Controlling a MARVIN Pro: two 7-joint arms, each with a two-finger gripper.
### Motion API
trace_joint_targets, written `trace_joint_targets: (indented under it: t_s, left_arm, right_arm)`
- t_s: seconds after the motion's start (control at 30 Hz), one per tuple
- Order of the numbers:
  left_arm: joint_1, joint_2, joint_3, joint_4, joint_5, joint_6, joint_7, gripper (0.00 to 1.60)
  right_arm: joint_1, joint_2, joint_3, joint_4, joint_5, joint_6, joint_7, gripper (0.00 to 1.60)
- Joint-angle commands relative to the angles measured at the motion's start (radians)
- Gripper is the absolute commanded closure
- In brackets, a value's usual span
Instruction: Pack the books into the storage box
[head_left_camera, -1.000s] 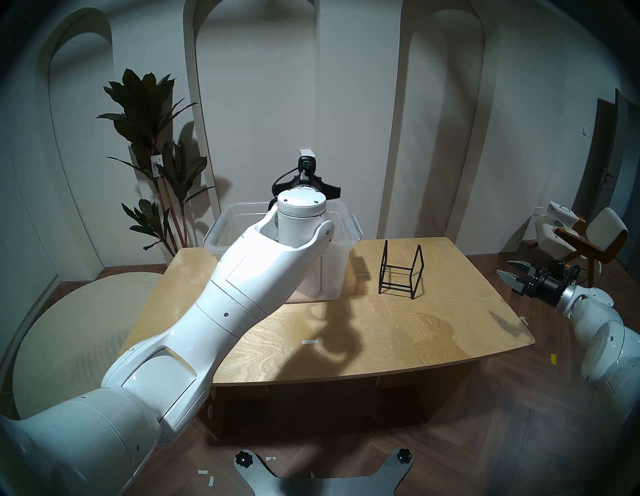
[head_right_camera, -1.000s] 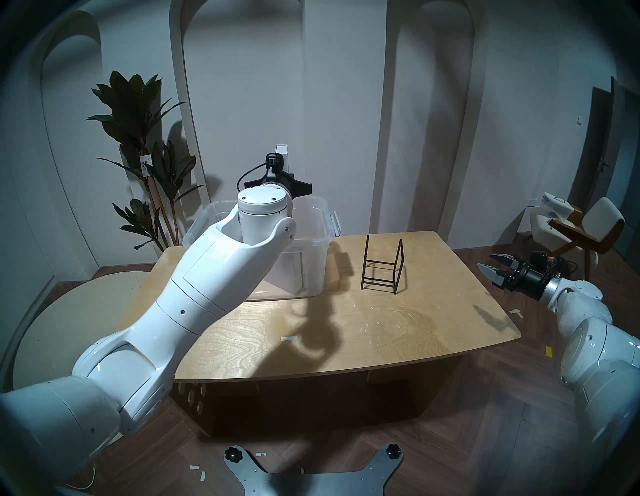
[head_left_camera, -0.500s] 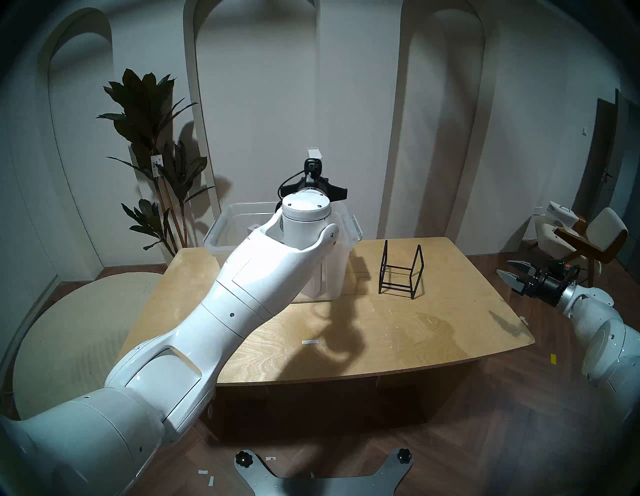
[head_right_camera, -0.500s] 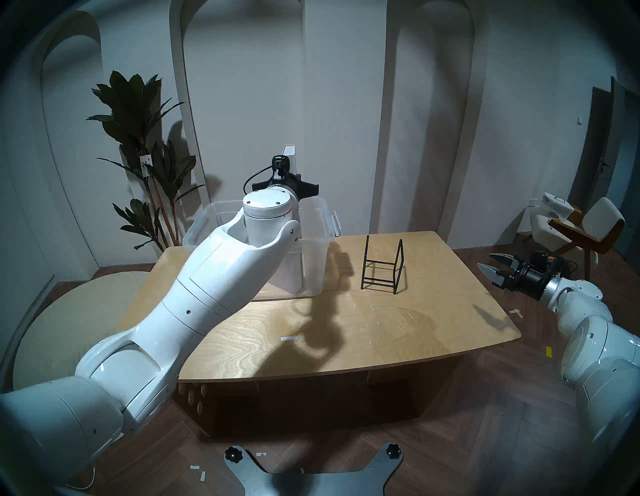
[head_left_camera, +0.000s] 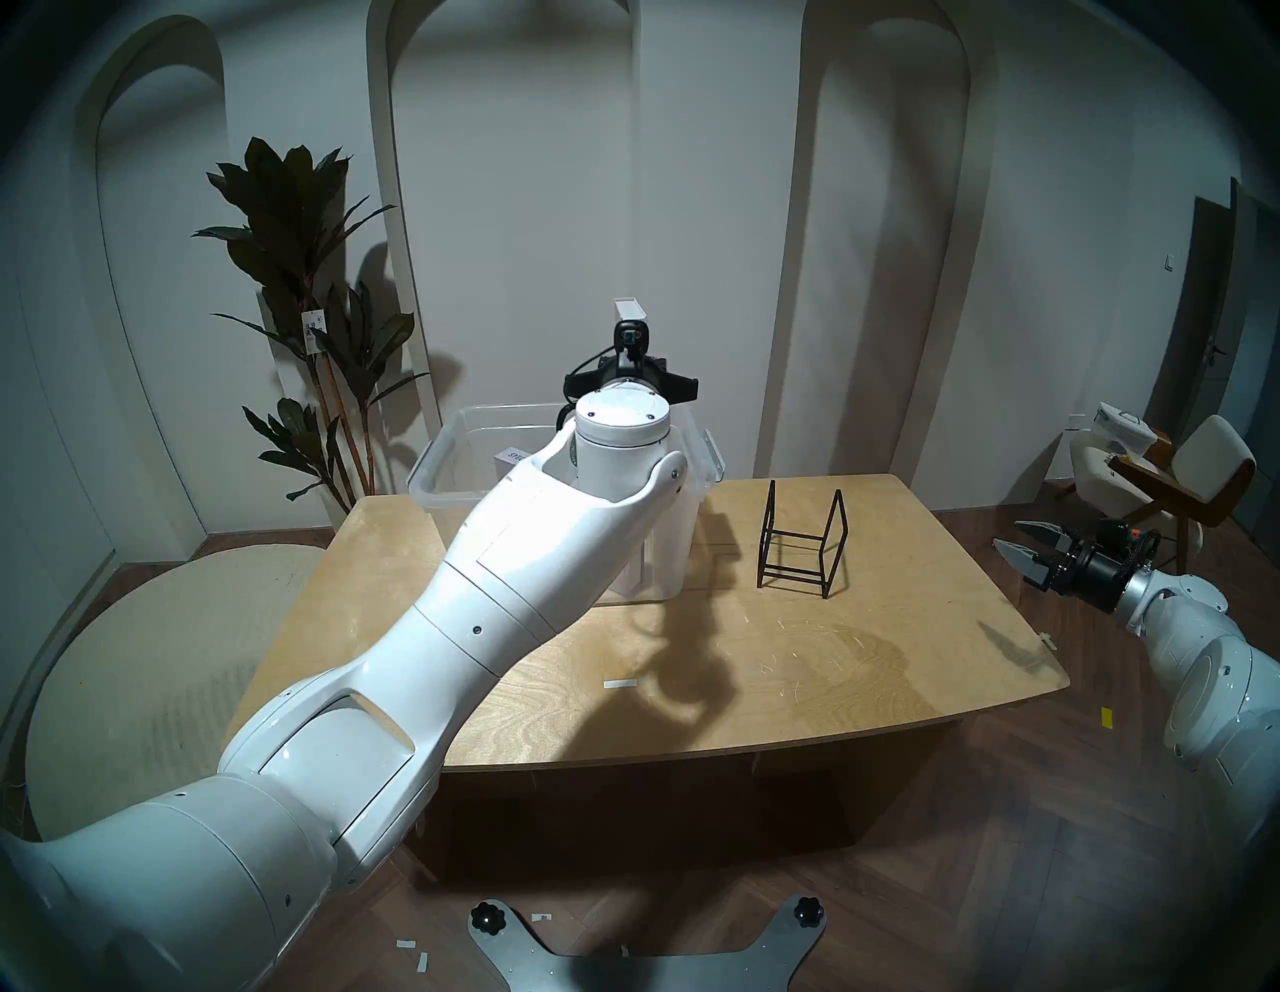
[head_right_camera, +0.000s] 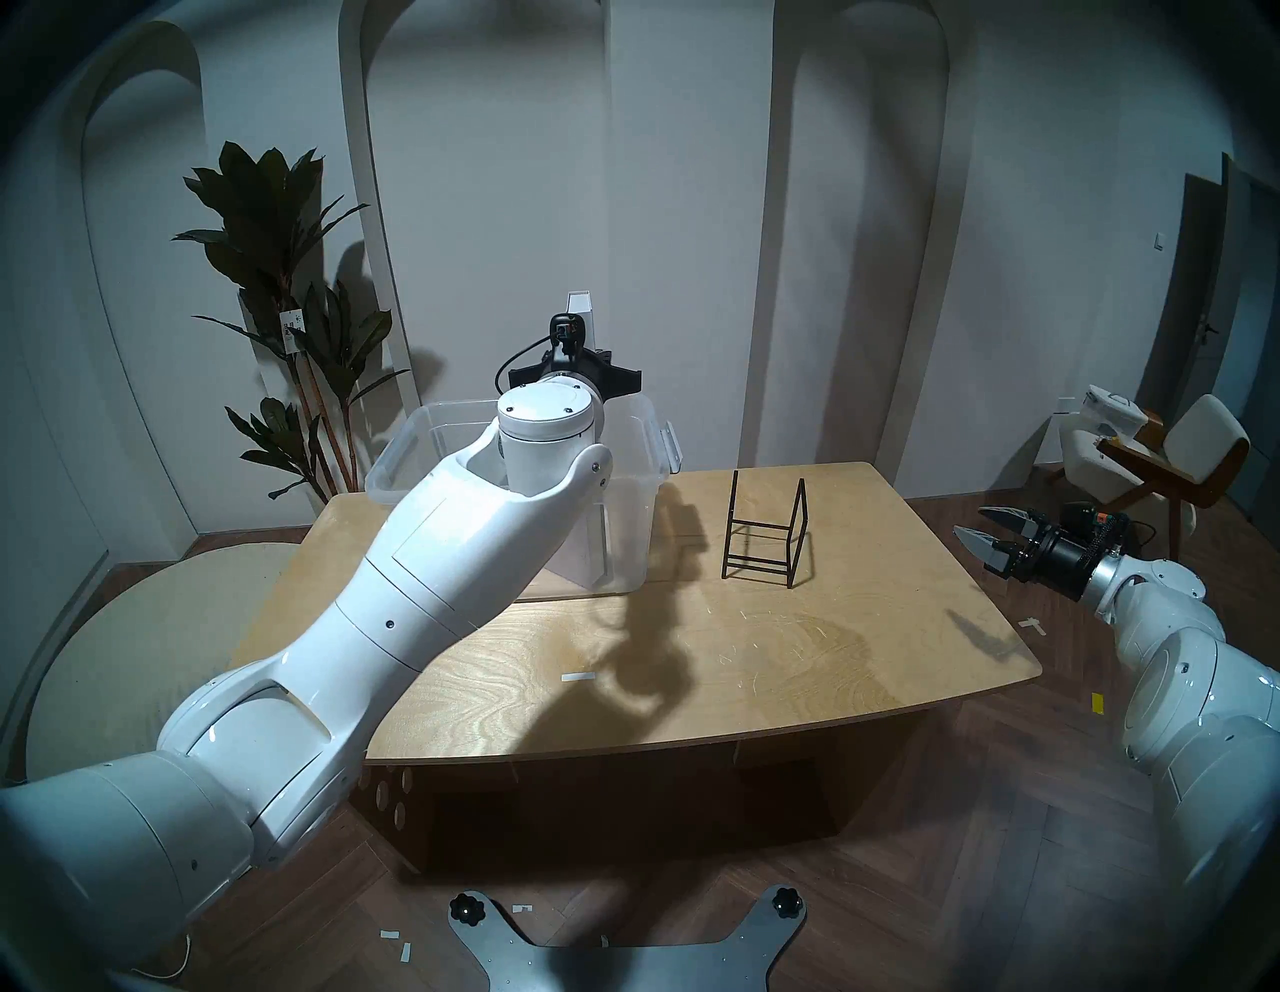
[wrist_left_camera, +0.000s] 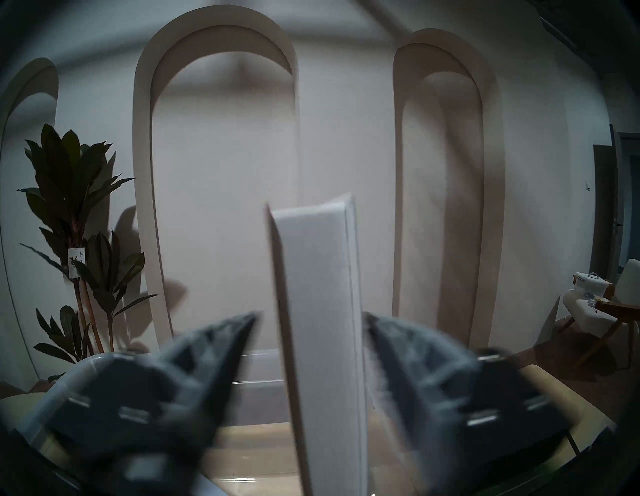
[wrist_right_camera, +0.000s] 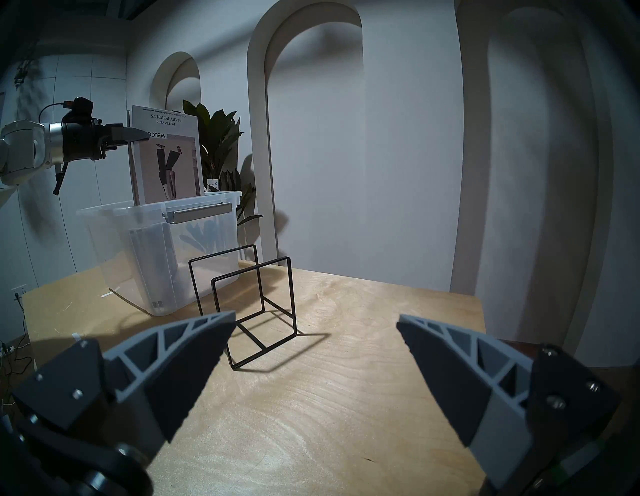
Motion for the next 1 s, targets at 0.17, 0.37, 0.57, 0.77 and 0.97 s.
trace_joint_targets:
  t_s: [0.17,0.37,0.57,0.77,0.97]
  left_arm:
    - [-0.029,0.051,0.032,-0.118,0.057,-0.004,-0.009,0.00]
    - [-0.023,0.075,0.051,-0.154,0.108,-0.006,0.043,0.00]
    - [-0.010,0.127,0.088,-0.224,0.185,0.029,0.118,0.00]
    - [0.019,0.208,0.108,-0.287,0.241,0.094,0.163,0.00]
    - [0.070,0.283,0.081,-0.338,0.352,0.176,0.259,0.00]
  right_arm:
    - [0.021,0.009,0.002,-0.004,0.001,-0.001,-0.001,0.00]
    - [0.024,0.009,0.002,0.000,-0.001,-0.003,0.000,0.00]
    - [0.025,0.010,0.002,0.002,-0.003,-0.004,0.000,0.00]
    - [0.026,0.010,0.002,0.003,-0.003,-0.005,0.000,0.00]
    - [0.033,0.000,0.003,0.000,-0.002,-0.003,0.012,0.00]
